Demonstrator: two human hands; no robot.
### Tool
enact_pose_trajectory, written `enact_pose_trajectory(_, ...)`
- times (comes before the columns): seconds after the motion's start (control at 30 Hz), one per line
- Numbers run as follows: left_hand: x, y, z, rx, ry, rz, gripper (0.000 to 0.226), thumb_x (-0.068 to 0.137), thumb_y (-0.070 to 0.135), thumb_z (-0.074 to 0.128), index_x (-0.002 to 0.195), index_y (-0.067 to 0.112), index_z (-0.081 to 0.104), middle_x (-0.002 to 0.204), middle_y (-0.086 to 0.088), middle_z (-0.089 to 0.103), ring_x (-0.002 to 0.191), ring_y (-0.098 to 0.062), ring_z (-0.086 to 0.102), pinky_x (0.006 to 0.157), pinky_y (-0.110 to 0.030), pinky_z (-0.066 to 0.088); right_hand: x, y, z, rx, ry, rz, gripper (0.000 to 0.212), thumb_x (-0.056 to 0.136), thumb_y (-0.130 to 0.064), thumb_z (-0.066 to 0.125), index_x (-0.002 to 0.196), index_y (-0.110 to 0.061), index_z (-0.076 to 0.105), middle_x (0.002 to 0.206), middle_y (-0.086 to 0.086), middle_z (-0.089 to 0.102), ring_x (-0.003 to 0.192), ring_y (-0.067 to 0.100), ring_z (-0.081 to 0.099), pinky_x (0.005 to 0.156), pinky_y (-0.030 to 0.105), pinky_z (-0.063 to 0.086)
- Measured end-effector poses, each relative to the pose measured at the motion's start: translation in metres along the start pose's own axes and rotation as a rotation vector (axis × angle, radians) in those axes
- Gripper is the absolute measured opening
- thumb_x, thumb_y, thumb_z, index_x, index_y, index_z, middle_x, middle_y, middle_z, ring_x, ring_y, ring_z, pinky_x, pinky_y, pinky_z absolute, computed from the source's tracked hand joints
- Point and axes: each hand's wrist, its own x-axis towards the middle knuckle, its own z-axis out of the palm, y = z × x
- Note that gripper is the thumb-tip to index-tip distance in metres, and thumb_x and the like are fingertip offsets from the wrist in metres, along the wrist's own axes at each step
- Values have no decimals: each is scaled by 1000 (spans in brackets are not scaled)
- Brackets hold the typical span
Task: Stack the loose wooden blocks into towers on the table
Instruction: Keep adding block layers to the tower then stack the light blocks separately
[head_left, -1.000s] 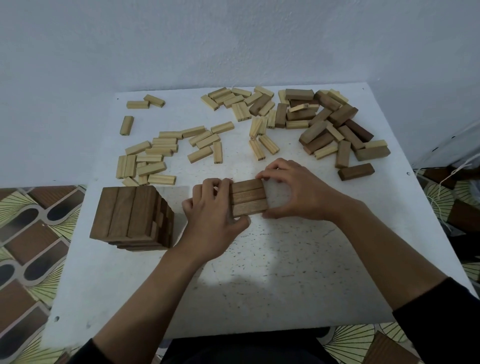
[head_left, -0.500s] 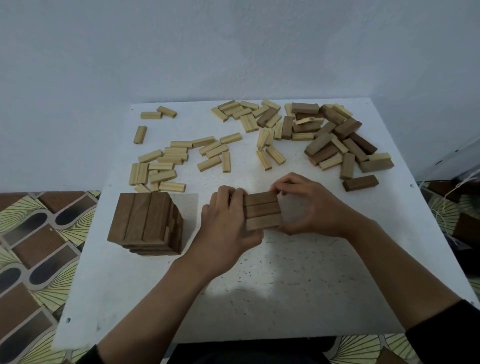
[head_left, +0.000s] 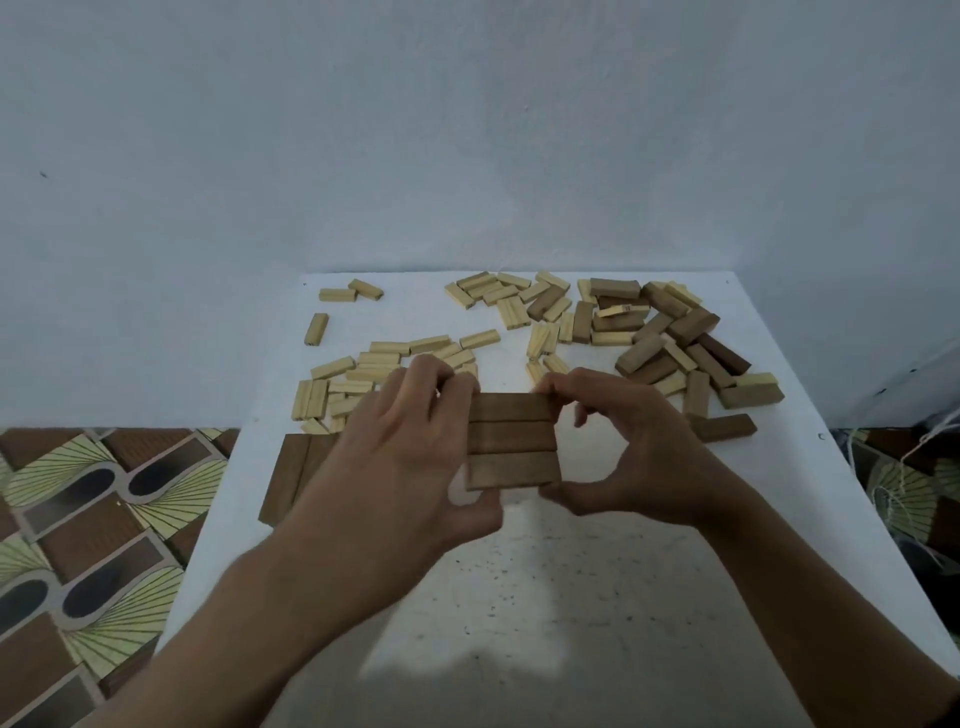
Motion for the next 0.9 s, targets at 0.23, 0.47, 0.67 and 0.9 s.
enact_pose_trajectory(0.23,-4,-68,-61,-11,-81,-47,63,59,76,62,114,46,53,112,23,44,111,-1,45,94,-31,24,43,-54,28,-42,12,-6,70,63,-41,93,124,-23,64,112,-15,65,111,11,58,92,30,48)
enact_pose_trajectory(0.47,-16,-121,-71,-113,-164,-72,69,55,77,72,116,48,56,123,22,45,128,-5,43,108,-53,31,61,-82,70,-237,-21,91,76,62,-60,85,127,-31,60,119,-28,49,112,-8,36,103,32,31)
enact_pose_trajectory(0.67,-30,-139,-59,-205,-224,-98,68,53,71,76,114,46,58,127,21,45,129,-3,41,113,-47,22,59,-85,93,-250,-77,136,79,63,-62,84,131,-31,59,112,-33,39,105,-22,24,100,30,27)
enact_pose_trajectory(0.9,-36,-145,-48,-168,-190,-99,67,52,74,75,111,48,57,125,25,43,128,-2,41,109,-45,22,60,-83,97,-261,-116,142,78,63,-63,84,130,-33,59,117,-30,43,108,-12,26,101,32,26)
